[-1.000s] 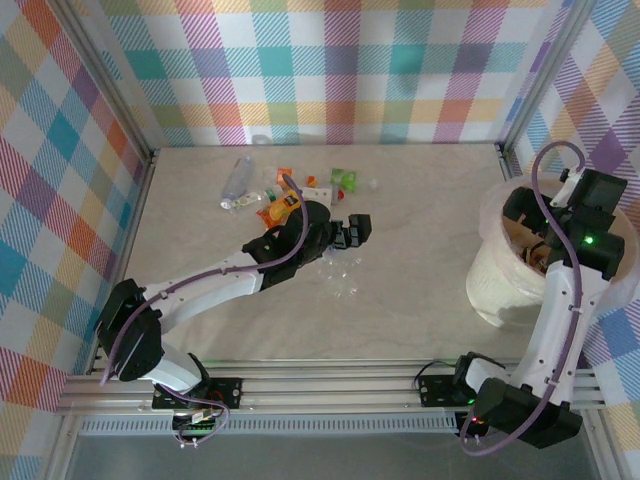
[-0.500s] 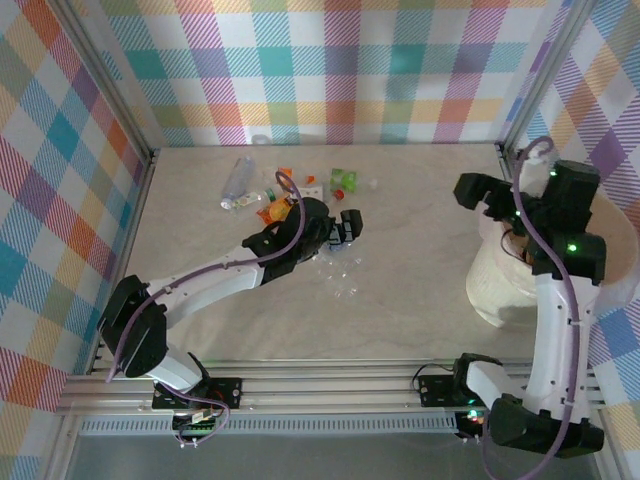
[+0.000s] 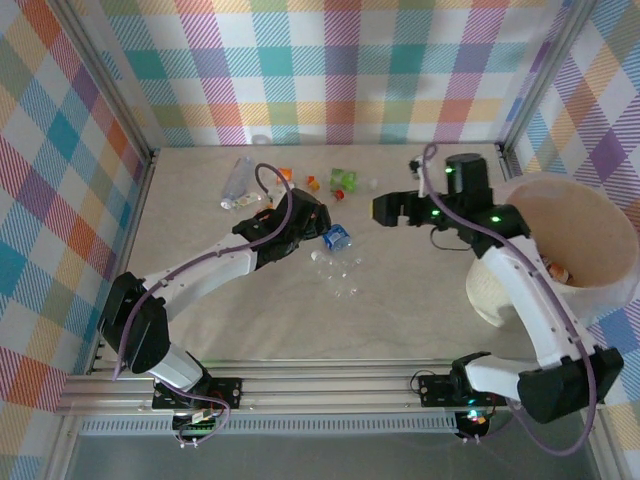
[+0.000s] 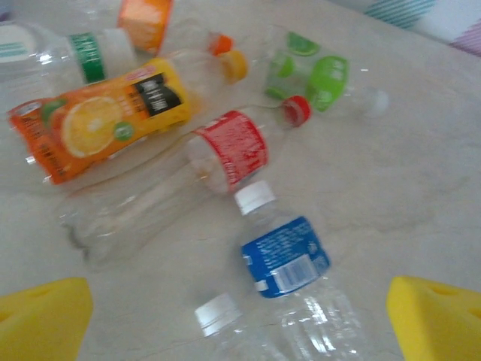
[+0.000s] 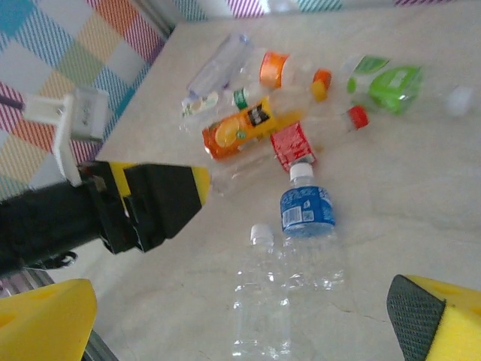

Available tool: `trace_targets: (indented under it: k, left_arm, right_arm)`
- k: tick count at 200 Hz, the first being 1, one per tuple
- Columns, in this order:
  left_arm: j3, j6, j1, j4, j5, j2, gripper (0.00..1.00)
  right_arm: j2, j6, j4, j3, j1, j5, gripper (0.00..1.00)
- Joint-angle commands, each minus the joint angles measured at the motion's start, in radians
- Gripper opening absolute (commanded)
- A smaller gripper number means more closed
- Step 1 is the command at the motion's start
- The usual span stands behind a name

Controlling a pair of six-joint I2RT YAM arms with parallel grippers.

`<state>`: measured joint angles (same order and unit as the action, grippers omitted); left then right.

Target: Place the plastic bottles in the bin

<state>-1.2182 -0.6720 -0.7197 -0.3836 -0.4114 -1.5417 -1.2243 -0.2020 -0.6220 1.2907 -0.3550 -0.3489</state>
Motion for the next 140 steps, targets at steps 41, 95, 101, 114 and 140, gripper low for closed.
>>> trace_targets:
  k: [41,95,101,114,140]
  left_arm:
    - [0.056,-0.144,0.042,-0.133,-0.086,0.096,1.00]
    - [0.110,-0.182,0.051,-0.135,-0.098,0.145,1.00]
    - [0.113,-0.184,0.051,-0.137,-0.097,0.146,1.00]
    - [0.117,-0.194,0.051,-0.139,-0.094,0.148,1.00]
    - [0.130,-0.219,0.051,-0.134,-0.076,0.147,1.00]
  right_arm:
    - [-0.117,-0.081,0.289,-0.209,-0.175,0.183,1.00]
    - [-0.317,0.018,0.314,-0.199,-0.183,0.210,0.94]
    - [-0.343,0.024,0.311,-0.187,-0.186,0.213,0.93]
    - [-0.393,0.041,0.306,-0.156,-0.200,0.236,0.91]
    - [-0.491,0.048,0.318,-0.093,-0.224,0.292,0.86]
